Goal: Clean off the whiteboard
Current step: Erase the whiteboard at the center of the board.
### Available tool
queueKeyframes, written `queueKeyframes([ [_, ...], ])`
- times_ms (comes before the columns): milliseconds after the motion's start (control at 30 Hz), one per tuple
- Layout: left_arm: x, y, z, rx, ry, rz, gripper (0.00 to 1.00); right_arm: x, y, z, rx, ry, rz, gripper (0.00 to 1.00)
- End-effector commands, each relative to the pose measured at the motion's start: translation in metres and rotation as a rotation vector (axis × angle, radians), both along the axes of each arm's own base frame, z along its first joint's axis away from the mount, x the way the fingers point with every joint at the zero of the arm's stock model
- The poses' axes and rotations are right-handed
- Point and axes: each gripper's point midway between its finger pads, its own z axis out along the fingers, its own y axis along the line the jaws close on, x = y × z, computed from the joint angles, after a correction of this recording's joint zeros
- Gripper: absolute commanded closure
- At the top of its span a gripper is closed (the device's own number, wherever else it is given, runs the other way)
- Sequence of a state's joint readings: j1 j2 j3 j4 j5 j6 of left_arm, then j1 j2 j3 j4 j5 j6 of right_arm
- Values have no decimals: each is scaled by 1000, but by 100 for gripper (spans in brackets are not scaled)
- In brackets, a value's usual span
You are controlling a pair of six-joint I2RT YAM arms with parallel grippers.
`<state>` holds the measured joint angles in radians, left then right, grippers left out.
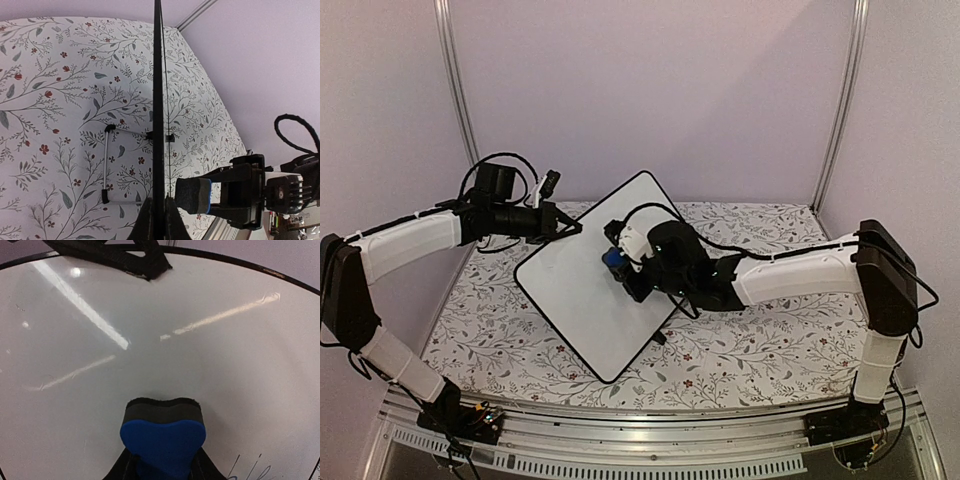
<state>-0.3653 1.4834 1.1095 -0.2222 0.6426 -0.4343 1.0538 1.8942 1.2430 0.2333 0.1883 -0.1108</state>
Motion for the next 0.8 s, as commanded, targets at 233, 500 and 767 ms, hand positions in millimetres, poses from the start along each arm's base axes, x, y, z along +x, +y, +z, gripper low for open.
queueKeyframes([
  [233, 1, 1, -2, 26, -54, -13, 100, -6, 1, -36, -52, 29, -1, 70],
  [500, 2, 0, -4, 26, -48, -15, 100, -23, -30, -68, -82, 102, -39, 70],
  [767, 2, 0, -5, 25, -45, -17, 100, -13, -15, -45, -44, 55, -37, 70],
])
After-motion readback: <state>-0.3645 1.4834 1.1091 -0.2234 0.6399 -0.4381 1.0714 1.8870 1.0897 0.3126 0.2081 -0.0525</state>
